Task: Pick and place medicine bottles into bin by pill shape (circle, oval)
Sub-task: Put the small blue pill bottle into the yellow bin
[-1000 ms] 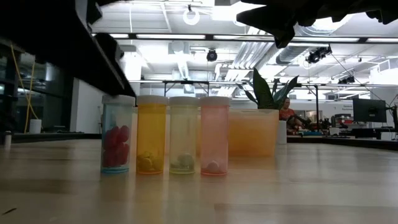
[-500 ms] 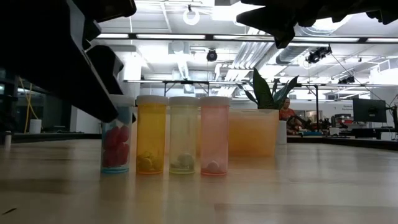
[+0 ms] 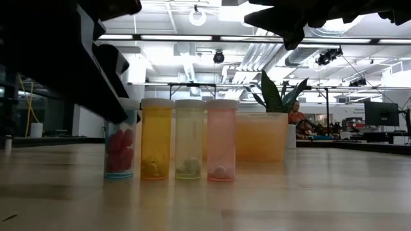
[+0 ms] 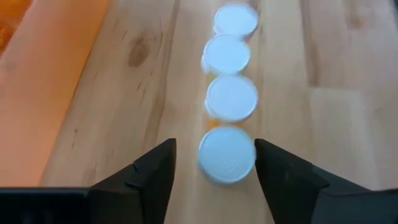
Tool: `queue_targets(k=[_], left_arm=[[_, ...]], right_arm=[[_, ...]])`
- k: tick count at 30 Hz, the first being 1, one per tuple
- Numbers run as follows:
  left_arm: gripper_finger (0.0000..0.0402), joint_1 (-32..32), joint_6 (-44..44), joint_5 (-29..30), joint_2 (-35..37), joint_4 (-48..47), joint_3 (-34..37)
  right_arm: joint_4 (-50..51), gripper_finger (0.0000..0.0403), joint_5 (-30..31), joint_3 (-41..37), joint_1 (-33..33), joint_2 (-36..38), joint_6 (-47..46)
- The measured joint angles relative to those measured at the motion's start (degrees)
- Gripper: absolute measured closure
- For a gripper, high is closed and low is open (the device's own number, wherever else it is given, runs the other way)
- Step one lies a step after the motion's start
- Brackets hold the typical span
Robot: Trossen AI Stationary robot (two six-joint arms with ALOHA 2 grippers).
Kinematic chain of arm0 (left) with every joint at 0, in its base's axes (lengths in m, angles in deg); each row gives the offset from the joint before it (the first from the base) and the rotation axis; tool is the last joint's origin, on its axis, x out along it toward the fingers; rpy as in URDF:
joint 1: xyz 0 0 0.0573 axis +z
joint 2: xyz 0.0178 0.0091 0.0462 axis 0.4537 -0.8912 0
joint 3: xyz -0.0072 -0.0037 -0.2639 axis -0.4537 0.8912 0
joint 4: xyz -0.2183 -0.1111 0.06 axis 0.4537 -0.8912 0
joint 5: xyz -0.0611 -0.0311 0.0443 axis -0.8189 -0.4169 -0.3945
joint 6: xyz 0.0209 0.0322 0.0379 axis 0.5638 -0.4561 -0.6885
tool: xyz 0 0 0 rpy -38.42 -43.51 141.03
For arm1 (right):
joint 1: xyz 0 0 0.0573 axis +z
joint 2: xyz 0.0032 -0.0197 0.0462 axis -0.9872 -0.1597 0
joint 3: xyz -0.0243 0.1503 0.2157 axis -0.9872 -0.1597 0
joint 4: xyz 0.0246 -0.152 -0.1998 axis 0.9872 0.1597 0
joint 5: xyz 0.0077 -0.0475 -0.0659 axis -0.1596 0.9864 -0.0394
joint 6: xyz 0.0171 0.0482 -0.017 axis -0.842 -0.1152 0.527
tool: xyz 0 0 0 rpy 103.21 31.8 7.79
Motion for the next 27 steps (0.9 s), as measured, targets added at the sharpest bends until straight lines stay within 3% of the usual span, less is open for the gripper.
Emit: queue_targets(k=[14,27], left_arm=[[0.0252,-0.26,-0.48,-0.54,1.41,-0.89,-0.04],[0.0263,0.74,-1.94,-0.8,1.41,-0.23,-0.04]], right_arm=[[0.57,0.0221,0.41,0.0,-0.01,0.0,0.0],[0.63,0.0221,0.41,0.0,0.01,0.0,-1.05]])
